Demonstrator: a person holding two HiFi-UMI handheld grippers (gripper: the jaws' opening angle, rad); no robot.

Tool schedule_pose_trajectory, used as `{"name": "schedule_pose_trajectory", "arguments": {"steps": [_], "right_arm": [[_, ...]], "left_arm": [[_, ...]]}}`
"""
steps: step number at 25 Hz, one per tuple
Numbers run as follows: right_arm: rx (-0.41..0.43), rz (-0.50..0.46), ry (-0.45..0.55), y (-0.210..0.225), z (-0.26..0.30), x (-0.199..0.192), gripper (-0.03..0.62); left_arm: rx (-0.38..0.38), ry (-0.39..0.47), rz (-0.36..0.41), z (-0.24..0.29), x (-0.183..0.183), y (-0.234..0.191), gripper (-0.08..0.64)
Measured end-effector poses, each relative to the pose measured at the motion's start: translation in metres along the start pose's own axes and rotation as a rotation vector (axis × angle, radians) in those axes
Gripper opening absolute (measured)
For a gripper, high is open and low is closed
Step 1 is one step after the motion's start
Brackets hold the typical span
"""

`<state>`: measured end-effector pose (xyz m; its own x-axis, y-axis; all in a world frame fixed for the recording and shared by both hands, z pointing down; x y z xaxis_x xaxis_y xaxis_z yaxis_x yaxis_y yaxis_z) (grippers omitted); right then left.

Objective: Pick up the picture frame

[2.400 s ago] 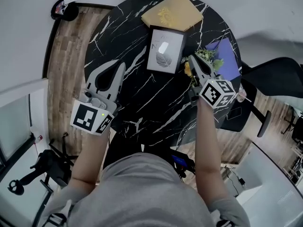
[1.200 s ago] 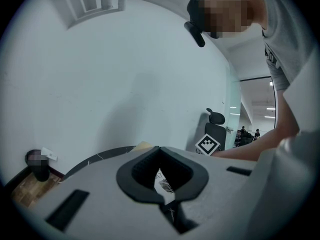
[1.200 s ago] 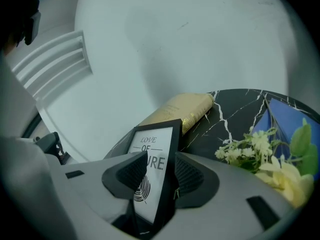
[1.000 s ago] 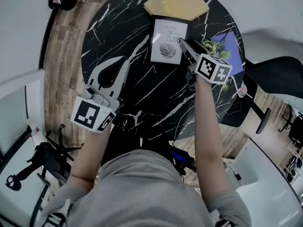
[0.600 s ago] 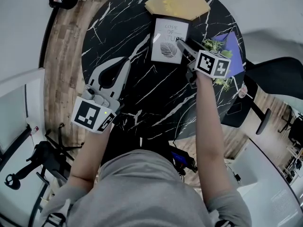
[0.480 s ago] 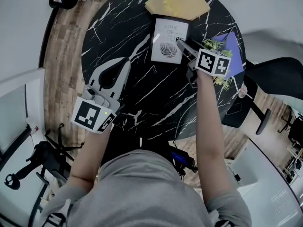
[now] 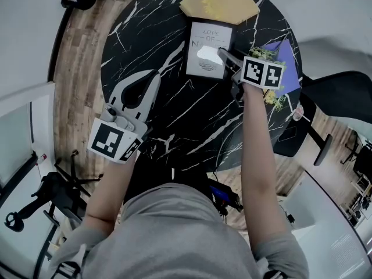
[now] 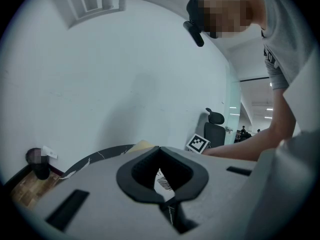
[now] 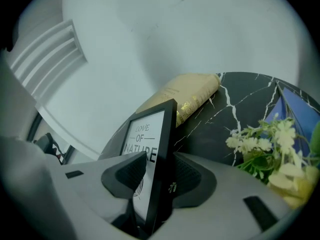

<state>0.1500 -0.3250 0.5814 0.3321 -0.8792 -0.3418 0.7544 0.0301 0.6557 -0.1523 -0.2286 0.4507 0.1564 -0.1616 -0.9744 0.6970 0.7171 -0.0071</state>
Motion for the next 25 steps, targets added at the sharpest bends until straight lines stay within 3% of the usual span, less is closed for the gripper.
{"name": "schedule_pose_trajectory", "arguments": {"steps": [7,15,19,25], "right_arm": [[0.148,0.165,0.039,0.004,-0.012,-0.005,0.114],[0.31,0.308,0.031,0.005,-0.016,-0.015,0.094],[0.46,0.342,0.029,-0.002,-0.013,-0.018,0.089],[0.561,0.425,0.086,-0.001,-0.021,-0.026,0.084]], "left_arm": [[-0.006,0.001,0.003,-0.001,0.001,0.001,0.006],[-0.017,0.006,0.014,-0.004,0.005,0.004,0.006],[-0.014,0.005,0.016,-0.007,0.006,0.004,0.006],[-0.008,0.01,0.023,-0.012,0.01,0.005,0.006]]}}
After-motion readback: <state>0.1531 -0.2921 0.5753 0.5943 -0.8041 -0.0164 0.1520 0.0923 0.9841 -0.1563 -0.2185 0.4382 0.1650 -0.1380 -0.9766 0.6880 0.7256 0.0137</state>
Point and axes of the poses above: the fingertips, and each gripper's own axes: z forward along the fingers, y to its right, x out of its top, the point moved 9 cm from there along -z, backward along the fingers, and after that the axes turned 15 degrees about z, right-handed, at the moved point
